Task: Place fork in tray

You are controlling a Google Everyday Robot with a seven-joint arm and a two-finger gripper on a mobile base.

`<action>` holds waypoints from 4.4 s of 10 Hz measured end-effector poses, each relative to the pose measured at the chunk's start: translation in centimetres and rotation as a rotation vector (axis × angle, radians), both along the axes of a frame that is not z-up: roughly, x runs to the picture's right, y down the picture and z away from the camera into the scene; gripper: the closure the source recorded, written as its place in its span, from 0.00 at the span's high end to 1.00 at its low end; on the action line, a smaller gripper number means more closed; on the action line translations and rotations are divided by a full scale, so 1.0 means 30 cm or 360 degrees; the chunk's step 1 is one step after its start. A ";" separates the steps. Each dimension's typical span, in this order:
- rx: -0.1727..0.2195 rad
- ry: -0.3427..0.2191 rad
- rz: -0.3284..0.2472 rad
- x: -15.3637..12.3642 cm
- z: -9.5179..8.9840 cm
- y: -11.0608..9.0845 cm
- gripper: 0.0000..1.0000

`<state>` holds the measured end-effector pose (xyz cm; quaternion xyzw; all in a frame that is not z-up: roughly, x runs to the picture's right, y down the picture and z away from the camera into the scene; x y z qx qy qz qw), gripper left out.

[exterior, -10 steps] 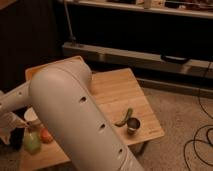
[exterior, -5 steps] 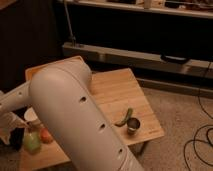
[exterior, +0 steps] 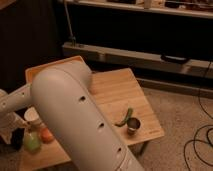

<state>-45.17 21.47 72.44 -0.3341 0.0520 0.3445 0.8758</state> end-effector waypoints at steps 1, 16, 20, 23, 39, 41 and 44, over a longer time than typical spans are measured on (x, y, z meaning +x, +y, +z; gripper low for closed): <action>0.0015 0.0008 0.0040 0.011 0.006 0.002 0.65; 0.0034 0.0067 0.0073 -0.001 0.215 -0.016 0.65; 0.0010 0.0083 0.0066 0.004 0.266 -0.003 0.65; 0.0000 0.0080 0.0068 0.001 0.282 0.005 0.65; -0.0015 0.0085 0.0086 -0.006 0.299 -0.001 0.00; 0.0042 0.0054 0.0107 -0.002 0.257 -0.070 0.00; 0.0093 0.0031 0.0119 -0.004 0.210 -0.130 0.00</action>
